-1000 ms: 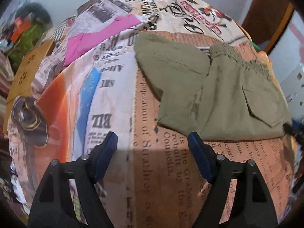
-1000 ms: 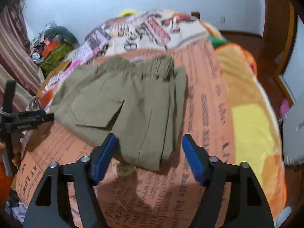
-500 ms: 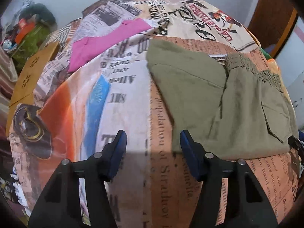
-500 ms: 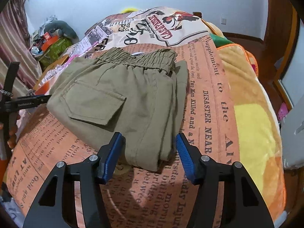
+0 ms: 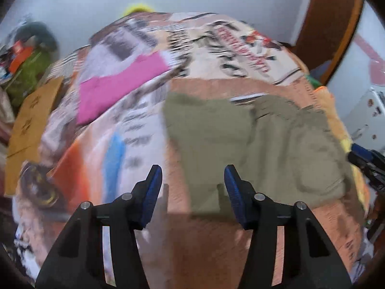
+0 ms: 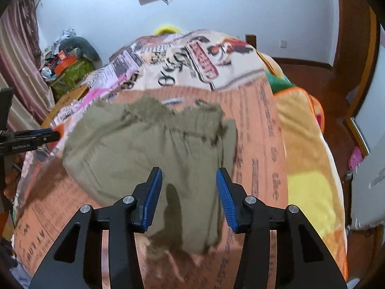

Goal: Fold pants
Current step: 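Grasp the pants leg with the left tool while the right tool grasps the waistband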

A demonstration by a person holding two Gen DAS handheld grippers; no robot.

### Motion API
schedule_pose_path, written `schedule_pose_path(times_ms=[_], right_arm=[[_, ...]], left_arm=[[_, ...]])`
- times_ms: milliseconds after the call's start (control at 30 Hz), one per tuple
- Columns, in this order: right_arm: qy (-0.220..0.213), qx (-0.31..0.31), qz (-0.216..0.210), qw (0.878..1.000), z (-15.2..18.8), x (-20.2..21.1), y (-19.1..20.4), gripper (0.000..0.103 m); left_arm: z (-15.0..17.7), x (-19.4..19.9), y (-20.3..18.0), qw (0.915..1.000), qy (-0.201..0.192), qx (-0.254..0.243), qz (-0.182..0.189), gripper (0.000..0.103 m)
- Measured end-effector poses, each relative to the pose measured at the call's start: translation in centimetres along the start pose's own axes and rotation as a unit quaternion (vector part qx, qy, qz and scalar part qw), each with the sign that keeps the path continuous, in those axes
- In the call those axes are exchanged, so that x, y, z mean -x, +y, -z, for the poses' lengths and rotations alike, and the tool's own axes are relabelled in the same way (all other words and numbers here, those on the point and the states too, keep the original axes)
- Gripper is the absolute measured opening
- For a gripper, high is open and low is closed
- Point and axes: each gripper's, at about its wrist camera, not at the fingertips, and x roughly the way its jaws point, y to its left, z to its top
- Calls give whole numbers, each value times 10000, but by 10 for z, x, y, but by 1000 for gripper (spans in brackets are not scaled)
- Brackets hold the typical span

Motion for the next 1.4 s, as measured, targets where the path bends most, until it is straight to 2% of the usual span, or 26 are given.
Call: schedule_pose_path(times_ms=[133,267,367,567,633,667,767,800,867,1000,1133,1400], right_arm=[[46,141,-120,9998,-5,-11,10,43],[490,206,-200,9984,5,-36,14,43],[513,146,-282,9982,10,-40,10,43],[555,217,-218,9980,5,-31,9,43],[500,127,-183,9985,4,-25,4,43],[466,30,-213,9987,3,-22,-1,44],[365,-198,-204,9989,0,-16,-13,56],[343,-230,-129,9991,-1,-16,-16,61],[366,-323,-20,9988,-2,-17,-23,62],[609,-726,-157,9954,1,-30,-40,62],[831,-957,-377,9912,6,-45,-48,65],[762,-1382,-776,9844,2,-58,-62,70]], left_arm=[[-11,-25,-20,9994,165,-240,190,54],[-4,-64,-18,9977,646,-190,76,54],[0,-65,-12,9981,580,-143,123,54],[1,-55,-6,9979,547,-262,-217,54],[0,-48,3,9986,472,-169,-148,54],[-1,-45,8,9989,429,-116,-130,54],[-6,-39,25,9992,350,41,-176,54],[-8,-40,32,9991,368,147,-133,54],[-10,-41,41,9986,417,334,10,54],[-10,-54,49,9964,574,560,288,54],[-10,-68,42,9956,703,511,340,54],[-26,-83,28,9951,749,349,539,56]])
